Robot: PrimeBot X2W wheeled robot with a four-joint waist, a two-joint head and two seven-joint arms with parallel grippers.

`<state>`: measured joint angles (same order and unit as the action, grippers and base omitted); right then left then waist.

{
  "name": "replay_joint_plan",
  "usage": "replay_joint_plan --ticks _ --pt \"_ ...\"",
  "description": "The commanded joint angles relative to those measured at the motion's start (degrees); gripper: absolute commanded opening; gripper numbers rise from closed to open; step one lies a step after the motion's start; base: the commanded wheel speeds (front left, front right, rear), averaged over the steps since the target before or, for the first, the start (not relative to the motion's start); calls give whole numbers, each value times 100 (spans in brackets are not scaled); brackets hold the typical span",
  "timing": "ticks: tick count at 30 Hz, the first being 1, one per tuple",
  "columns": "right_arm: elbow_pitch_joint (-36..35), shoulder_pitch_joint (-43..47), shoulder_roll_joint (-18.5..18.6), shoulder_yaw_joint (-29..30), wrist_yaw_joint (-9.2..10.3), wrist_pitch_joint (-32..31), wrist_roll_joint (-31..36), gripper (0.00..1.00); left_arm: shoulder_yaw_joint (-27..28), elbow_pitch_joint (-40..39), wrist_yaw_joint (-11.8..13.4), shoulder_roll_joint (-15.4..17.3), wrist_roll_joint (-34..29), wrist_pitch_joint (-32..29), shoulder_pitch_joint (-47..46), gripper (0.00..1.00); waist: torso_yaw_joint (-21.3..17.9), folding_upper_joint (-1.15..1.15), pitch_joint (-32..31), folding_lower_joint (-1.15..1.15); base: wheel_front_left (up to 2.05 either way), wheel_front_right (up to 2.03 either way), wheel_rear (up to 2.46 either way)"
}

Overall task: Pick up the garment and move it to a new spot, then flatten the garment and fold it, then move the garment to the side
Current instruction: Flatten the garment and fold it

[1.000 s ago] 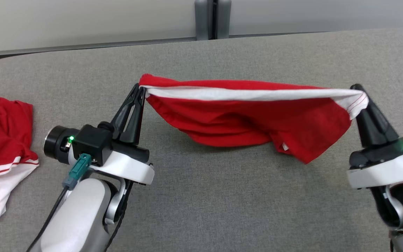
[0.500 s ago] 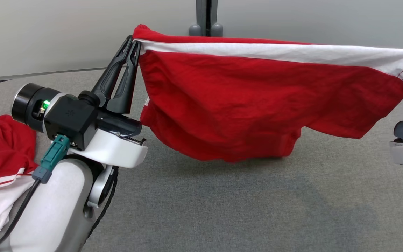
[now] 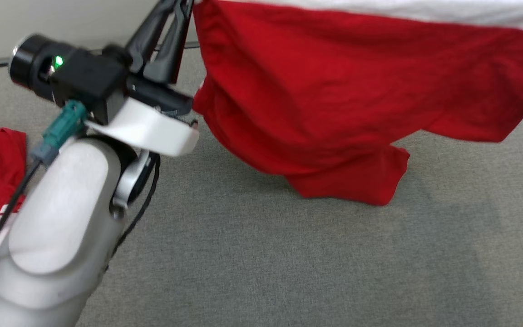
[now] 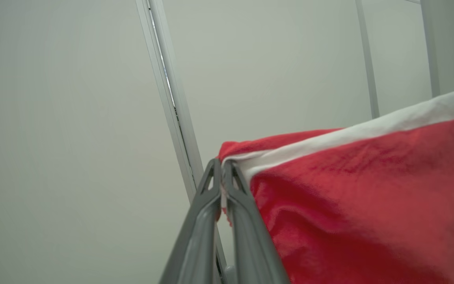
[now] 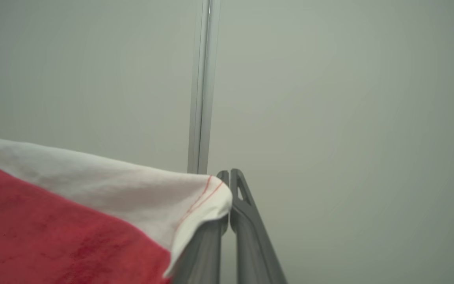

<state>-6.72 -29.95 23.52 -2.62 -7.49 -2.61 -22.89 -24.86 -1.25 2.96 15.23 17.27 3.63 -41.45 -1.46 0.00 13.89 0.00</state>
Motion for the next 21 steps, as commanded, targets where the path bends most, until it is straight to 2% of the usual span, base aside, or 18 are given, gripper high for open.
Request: replay_joint_plan --ticks 1,7,12,13,17,21 --pt "141 -335 77 -66 -1 -25 -106 0 43 206 -82 -55 64 44 -387 0 36 0 340 0 0 0 0" --pt "1131 -2065 328 -558 -1 46 -305 0 163 1668 -372 -462 106 512 -2101 0 90 0 831 0 0 0 0" --pt "2250 -3520 298 -1077 -1 331 -374 0 228 3010 -526 -758 34 970 -3330 0 70 0 1028 0 0 0 0" --pt "2250 -3520 298 -1077 -1 331 -374 0 228 3010 -526 -758 34 970 -3330 0 70 0 1028 0 0 0 0" --pt "3173 -4242 190 -1747 -1 522 -337 0 237 4020 -633 -916 91 1100 -3731 0 51 0 1120 0 0 0 0" --pt "3930 -4459 23 -2416 0 767 -532 0 282 4834 -738 -1023 218 1147 -3604 0 22 0 1232 0 0 0 0"
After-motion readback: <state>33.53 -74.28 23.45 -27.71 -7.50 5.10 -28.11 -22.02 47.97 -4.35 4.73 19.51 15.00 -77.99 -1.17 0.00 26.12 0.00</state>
